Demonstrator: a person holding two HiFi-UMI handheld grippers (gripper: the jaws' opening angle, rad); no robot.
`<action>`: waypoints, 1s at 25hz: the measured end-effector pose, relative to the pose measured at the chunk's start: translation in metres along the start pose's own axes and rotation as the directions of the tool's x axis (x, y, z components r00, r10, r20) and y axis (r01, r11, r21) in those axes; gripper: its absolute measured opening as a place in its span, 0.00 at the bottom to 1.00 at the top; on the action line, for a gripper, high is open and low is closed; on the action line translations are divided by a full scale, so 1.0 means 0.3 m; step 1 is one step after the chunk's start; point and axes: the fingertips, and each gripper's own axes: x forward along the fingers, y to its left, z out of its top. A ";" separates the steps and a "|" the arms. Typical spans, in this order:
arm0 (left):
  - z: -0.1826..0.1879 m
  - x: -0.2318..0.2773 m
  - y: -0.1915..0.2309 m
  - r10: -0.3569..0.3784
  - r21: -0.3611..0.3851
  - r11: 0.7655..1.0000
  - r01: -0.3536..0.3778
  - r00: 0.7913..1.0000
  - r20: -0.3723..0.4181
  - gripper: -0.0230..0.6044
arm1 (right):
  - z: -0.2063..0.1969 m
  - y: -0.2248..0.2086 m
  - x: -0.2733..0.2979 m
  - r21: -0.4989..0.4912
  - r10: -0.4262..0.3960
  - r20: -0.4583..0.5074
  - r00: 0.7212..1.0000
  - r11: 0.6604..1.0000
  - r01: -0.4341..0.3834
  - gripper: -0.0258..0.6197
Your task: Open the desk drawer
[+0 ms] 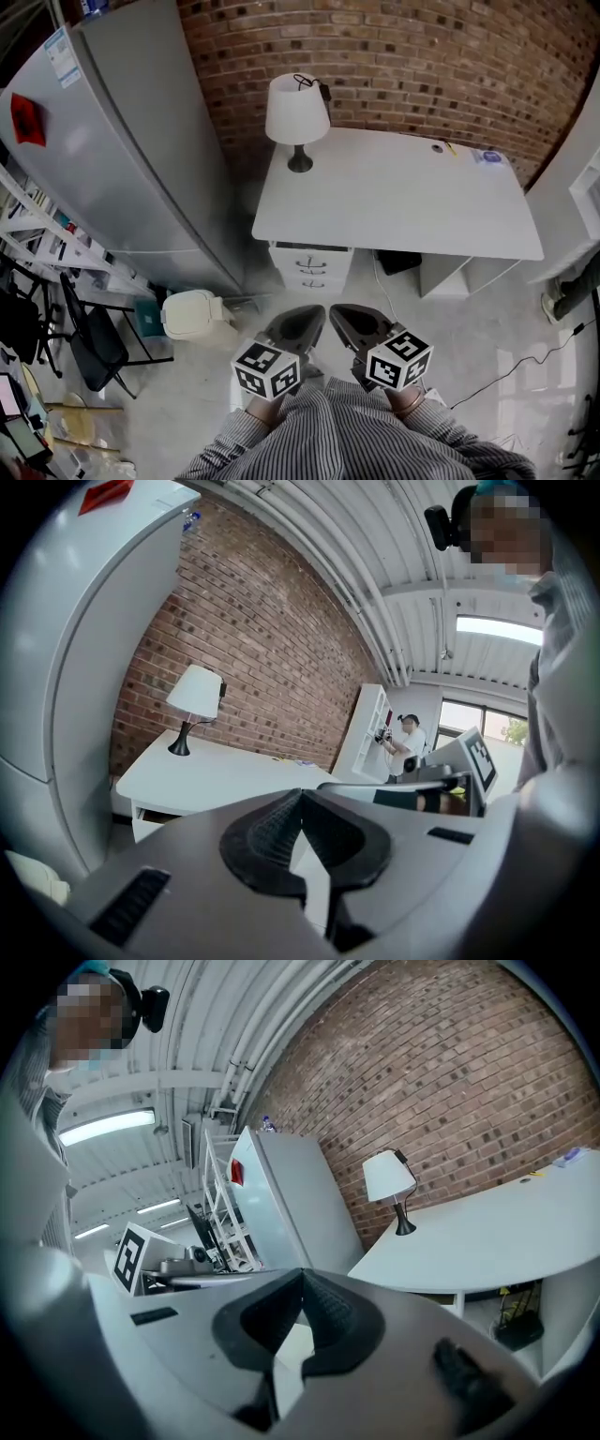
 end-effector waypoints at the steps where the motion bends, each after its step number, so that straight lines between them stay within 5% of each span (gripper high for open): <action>1: 0.020 0.017 0.032 -0.007 0.002 1.000 0.007 1.000 0.000 0.06 | 0.014 -0.013 0.037 -0.002 -0.001 0.000 1.000 1.000 0.001 0.06; 12: 0.156 0.126 0.318 -0.065 0.013 0.998 0.065 0.998 -0.024 0.06 | 0.129 -0.148 0.298 0.016 -0.076 0.030 0.997 0.997 0.076 0.06; 25: 0.123 0.165 0.416 -0.108 -0.052 0.993 0.105 0.993 -0.056 0.06 | 0.096 -0.219 0.358 0.056 -0.152 -0.010 0.988 0.987 0.152 0.07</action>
